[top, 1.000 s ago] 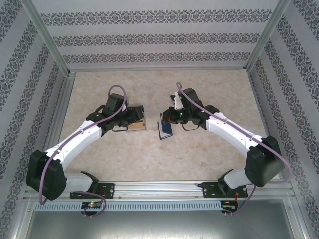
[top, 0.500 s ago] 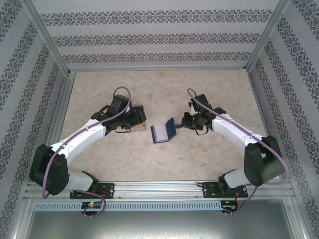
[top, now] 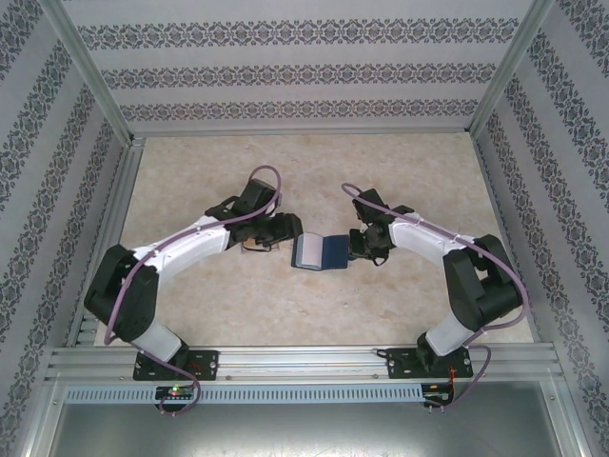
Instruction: Take the credit cards out of the card holder
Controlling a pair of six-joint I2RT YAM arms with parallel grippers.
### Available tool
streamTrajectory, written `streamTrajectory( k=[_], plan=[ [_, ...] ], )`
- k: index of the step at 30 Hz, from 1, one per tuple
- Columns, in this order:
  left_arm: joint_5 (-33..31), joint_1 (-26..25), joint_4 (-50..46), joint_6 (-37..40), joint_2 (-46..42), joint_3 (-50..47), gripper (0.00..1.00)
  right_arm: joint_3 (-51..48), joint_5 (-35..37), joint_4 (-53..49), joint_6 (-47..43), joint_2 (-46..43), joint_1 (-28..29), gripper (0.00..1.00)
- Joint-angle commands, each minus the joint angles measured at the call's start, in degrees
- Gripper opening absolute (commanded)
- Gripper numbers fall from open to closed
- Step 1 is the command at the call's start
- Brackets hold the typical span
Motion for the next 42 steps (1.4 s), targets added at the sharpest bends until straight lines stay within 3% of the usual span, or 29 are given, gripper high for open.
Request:
streamTrajectory(
  k=[1,4,7,16,22,28,31,33,42],
  plan=[
    [1.8,-2.3,2.9,1.4,3.6,3.1,0.47,1.4,1.1,-0.9,0.0,-0.9,0.4,0.30],
    [2.3,-3.6,3.1,1.4,6.8,5.3,0.42,2.0,-0.3,-1.1,0.4,-2.8,0.2,0.43],
    [2.3,-4.0,2.7,1.6,8.9,6.7,0.41,2.6,-1.8,-1.2,1.6,-4.4,0.2,0.48],
    [0.4,-4.0,0.9,2.5,9.1,7.3,0.42,4.0,-6.8,1.3,6.2,-6.8,0.3,0.57],
    [-0.9,-3.9,0.2,2.5,8.4,6.9,0.43,6.9,-9.0,2.0,5.8,-2.3,1.9,0.60],
    [-2.6,-3.8,-0.9,2.8,7.4,5.9,0.45,6.8,-6.6,0.1,3.3,1.3,1.9,0.36],
    [-2.6,-3.7,-0.8,2.6,7.5,5.0,0.45,6.1,-5.1,-0.5,1.8,2.2,1.9,0.13],
    [-2.3,-3.6,-0.3,2.3,7.9,4.4,0.46,5.7,-4.2,-0.4,1.2,2.6,1.8,0.04],
    [-3.1,-3.5,-0.5,2.1,10.4,4.0,0.45,5.2,-2.1,1.0,-0.8,6.0,1.7,0.00]
  ],
)
